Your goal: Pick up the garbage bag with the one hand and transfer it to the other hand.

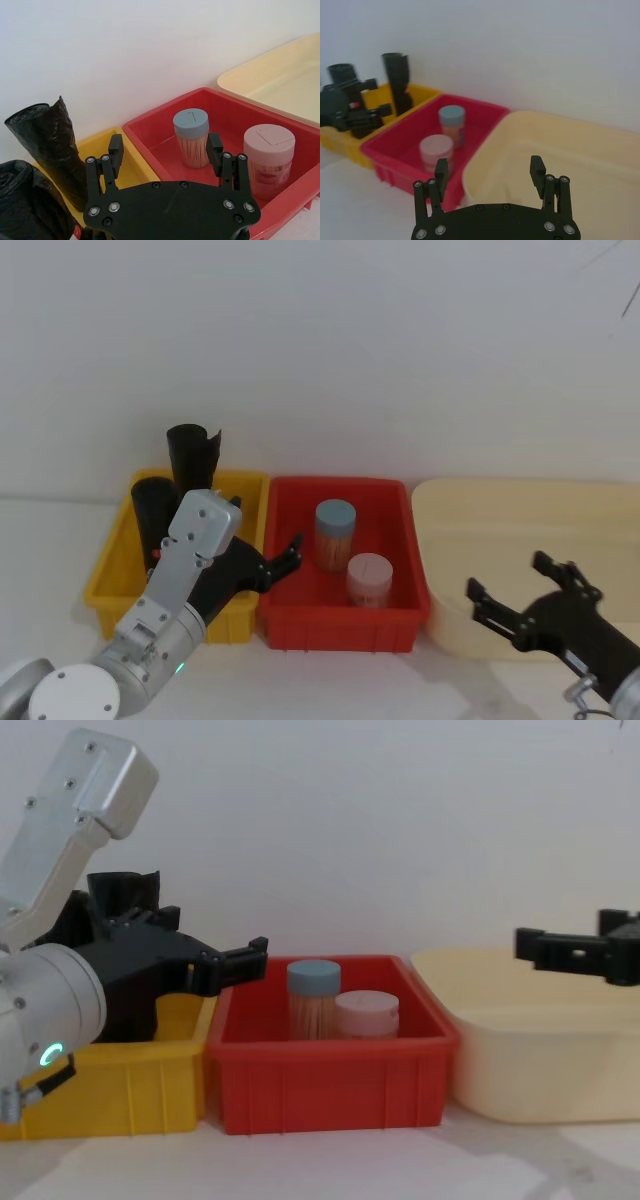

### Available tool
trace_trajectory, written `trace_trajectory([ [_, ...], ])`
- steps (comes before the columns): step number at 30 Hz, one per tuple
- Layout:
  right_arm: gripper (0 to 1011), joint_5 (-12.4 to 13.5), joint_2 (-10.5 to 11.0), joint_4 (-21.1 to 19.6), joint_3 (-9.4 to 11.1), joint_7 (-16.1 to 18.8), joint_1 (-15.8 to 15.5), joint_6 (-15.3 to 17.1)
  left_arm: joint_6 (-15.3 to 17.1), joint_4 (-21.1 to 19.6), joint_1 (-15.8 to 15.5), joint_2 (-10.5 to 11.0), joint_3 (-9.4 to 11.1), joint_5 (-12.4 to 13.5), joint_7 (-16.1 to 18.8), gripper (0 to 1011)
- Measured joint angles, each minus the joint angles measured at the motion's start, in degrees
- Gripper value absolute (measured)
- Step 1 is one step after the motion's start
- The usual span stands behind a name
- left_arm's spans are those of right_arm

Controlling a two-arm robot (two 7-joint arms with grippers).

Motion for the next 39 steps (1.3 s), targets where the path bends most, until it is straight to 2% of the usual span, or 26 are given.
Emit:
trace_trajectory([
  [8,1001,-0.5,0.1,3.5,-4.9,4.5,7.1,4.2,0.0,0.0,0.0,0.0,0.0,0.0,0.0,1000],
  [12,1001,-1.2,-0.8,6.7,-7.7,6.3,11.4,5.8,0.0,0.0,0.0,0.0,0.0,0.0,0.0,1000],
  [13,1001,-1.2,-0.8,6.7,-7.7,6.3,11.4,5.8,0.0,0.0,0.0,0.0,0.0,0.0,0.0,1000],
  [15,1001,-1.6,-1.5,8.7,-9.3,7.1,13.7,6.5,0.0,0.0,0.0,0.0,0.0,0.0,0.0,1000],
  [16,1001,-1.6,-1.5,8.7,-9.3,7.1,13.7,6.5,0.0,0.0,0.0,0.0,0.0,0.0,0.0,1000],
  [20,1001,-2.2,-2.7,11.7,-11.3,8.1,17.0,7.2,0.0,0.0,0.0,0.0,0.0,0.0,0.0,1000],
  [28,1001,-2.8,-4.2,16.1,-13.9,9.1,21.0,7.7,0.0,0.0,0.0,0.0,0.0,0.0,0.0,1000],
  [39,1001,-3.6,-5.5,20.0,-16.3,10.1,24.1,7.9,0.0,0.0,0.0,0.0,0.0,0.0,0.0,1000],
])
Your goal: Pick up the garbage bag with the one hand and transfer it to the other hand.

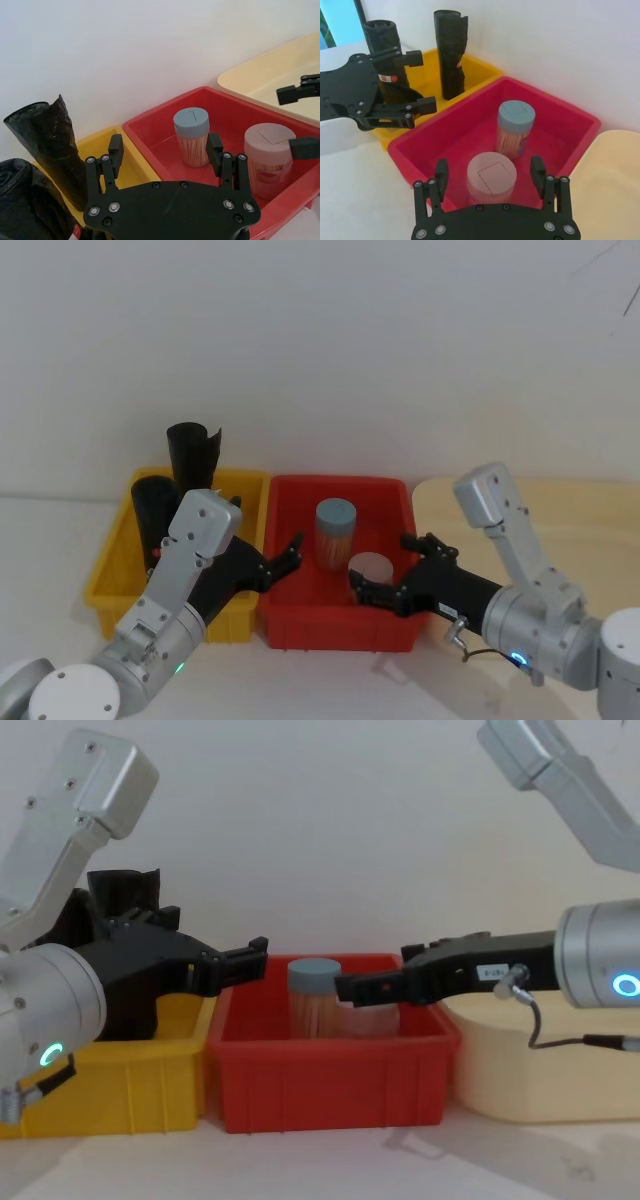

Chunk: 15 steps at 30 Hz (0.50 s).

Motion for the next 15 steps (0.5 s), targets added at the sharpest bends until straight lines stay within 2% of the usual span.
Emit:
trace_trajectory([
  [15,1001,-1.1,-1.8,5.2,-2.2,1.3,3.2,-0.5,0.0,0.0,0.0,0.0,0.0,0.0,0.0,1000],
])
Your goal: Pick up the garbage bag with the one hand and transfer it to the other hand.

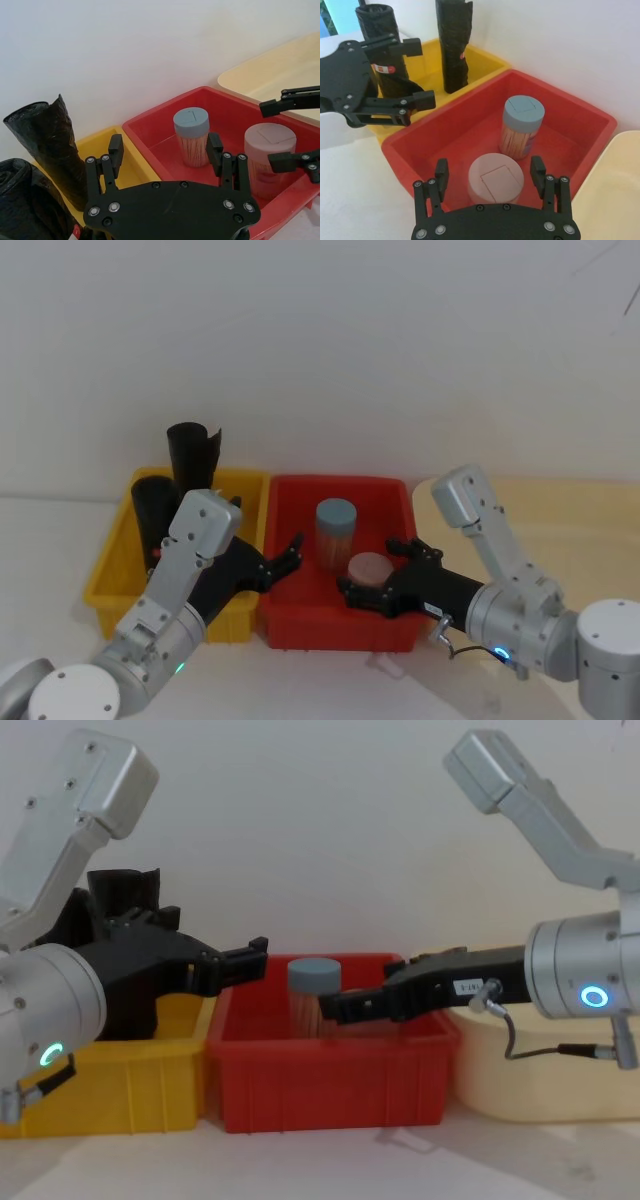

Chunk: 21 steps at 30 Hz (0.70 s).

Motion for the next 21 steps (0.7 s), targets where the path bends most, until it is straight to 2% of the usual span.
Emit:
trace_trajectory([
  [8,980,-0.5,-0.6,2.3,-0.5,0.5,1.1,-0.3,0.0,0.0,0.0,0.0,0.0,0.0,0.0,1000],
  [15,845,-0.7,-0.9,3.2,-0.7,0.7,1.5,-0.4,0.0,0.0,0.0,0.0,0.0,0.0,0.0,1000],
  [17,753,-0.8,-1.0,3.6,-0.8,0.8,1.6,-0.4,0.0,0.0,0.0,0.0,0.0,0.0,0.0,1000],
  [18,753,-0.8,-1.0,3.6,-0.8,0.8,1.6,-0.4,0.0,0.0,0.0,0.0,0.0,0.0,0.0,1000],
  [19,696,-0.8,-1.0,3.7,-0.8,0.8,1.7,-0.4,0.0,0.0,0.0,0.0,0.0,0.0,0.0,1000],
  [21,663,-0.9,-1.1,3.8,-0.8,0.8,1.8,-0.5,0.0,0.0,0.0,0.0,0.0,0.0,0.0,1000],
])
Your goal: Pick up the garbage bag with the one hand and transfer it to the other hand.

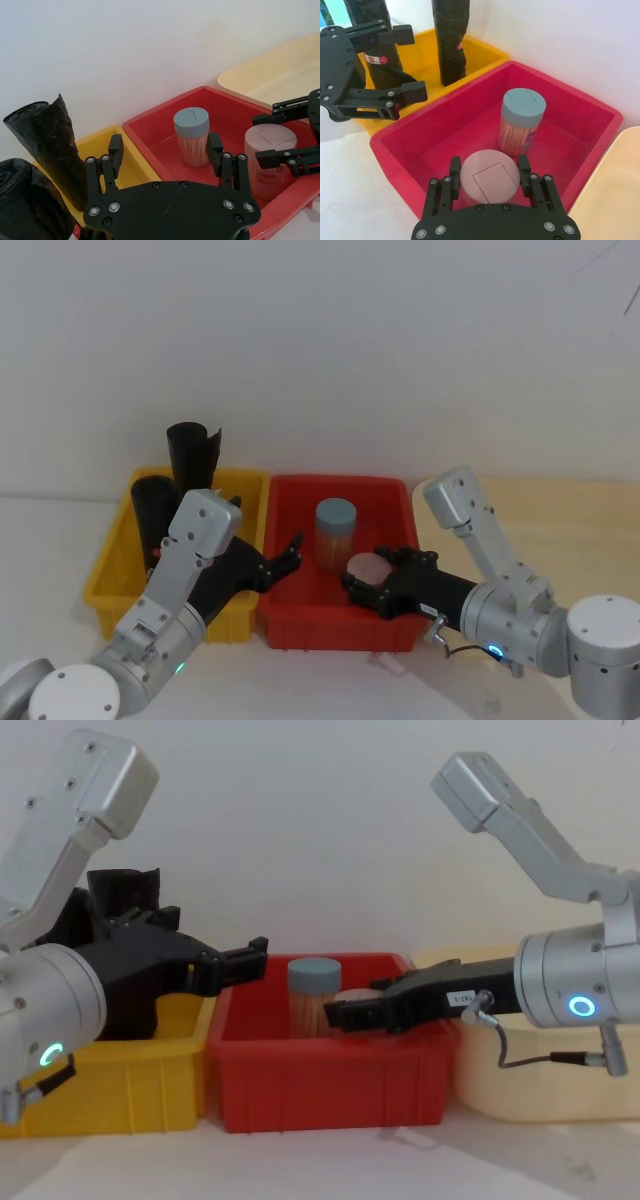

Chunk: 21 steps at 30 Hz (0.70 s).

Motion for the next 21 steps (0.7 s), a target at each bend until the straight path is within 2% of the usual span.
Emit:
trace_trajectory([
  [11,663,-0.3,0.2,-1.0,0.7,-0.3,-0.1,-1.0,0.0,0.0,0.0,0.0,0.0,0.0,0.0,1000],
  [21,663,-0.7,0.7,-4.4,3.1,-2.0,0.0,-3.0,0.0,0.0,0.0,0.0,0.0,0.0,0.0,1000],
])
